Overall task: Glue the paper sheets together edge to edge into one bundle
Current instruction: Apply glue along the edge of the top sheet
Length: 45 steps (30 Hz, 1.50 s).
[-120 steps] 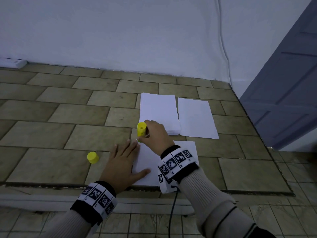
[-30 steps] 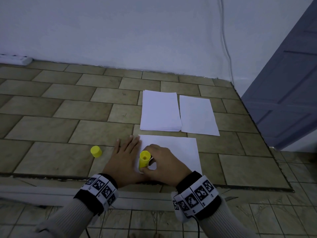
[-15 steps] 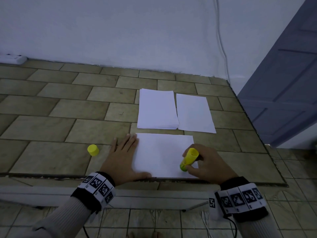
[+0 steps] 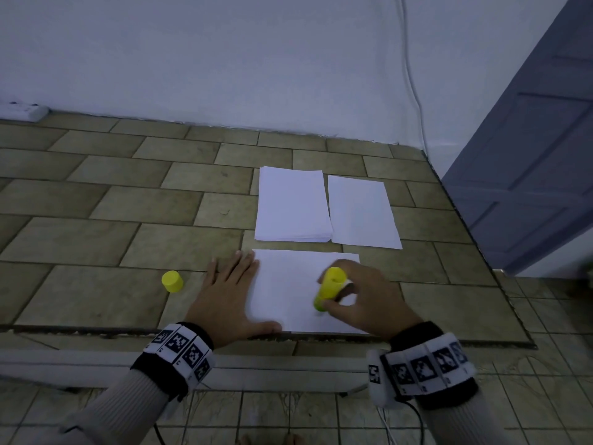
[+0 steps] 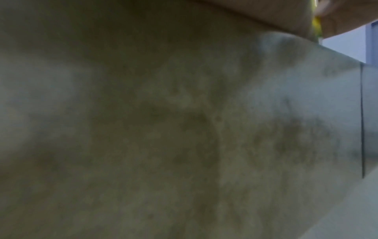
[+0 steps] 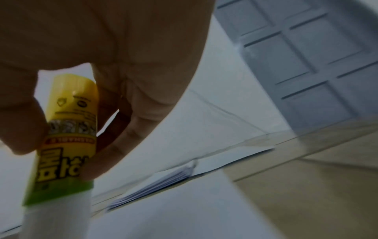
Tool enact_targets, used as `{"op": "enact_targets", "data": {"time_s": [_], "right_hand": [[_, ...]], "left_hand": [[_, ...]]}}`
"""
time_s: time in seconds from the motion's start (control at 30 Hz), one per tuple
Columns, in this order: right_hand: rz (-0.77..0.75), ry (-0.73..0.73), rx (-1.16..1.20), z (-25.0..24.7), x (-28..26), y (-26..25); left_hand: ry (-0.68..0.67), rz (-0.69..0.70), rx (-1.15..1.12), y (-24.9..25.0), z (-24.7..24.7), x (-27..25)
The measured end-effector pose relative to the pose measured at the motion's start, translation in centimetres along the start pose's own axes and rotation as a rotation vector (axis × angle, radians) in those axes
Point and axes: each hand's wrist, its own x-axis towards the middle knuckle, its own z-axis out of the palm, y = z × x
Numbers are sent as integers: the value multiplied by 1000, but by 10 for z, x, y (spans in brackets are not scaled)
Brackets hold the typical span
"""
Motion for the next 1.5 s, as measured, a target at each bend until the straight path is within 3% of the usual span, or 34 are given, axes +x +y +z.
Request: {"op": "enact_targets", "data": {"time_s": [0.2,0.43,0.6,0.9,1.1,1.27,1.5], "right_hand": [[-60,-158,-37,55,42,-30],[-77,-286,-132,66,59,-33],[-109,-248,-188,59,82,-30],[40,-159,-265,46,127,-15],[31,-70,-149,32,91,-2],[28,-71,-12,15,42,5],[-16,-100,45,17,7,-2]], "left_hand": [[69,31,-45,1,2,1],[85,72,-80,-5,11,3],[115,57,-75,-1,4,2],[46,-7,-73,0,0,1],[64,2,-69,-2,3,1],[146,19,-85,-2,7,0],[123,17,-77,-1,5,0]]}}
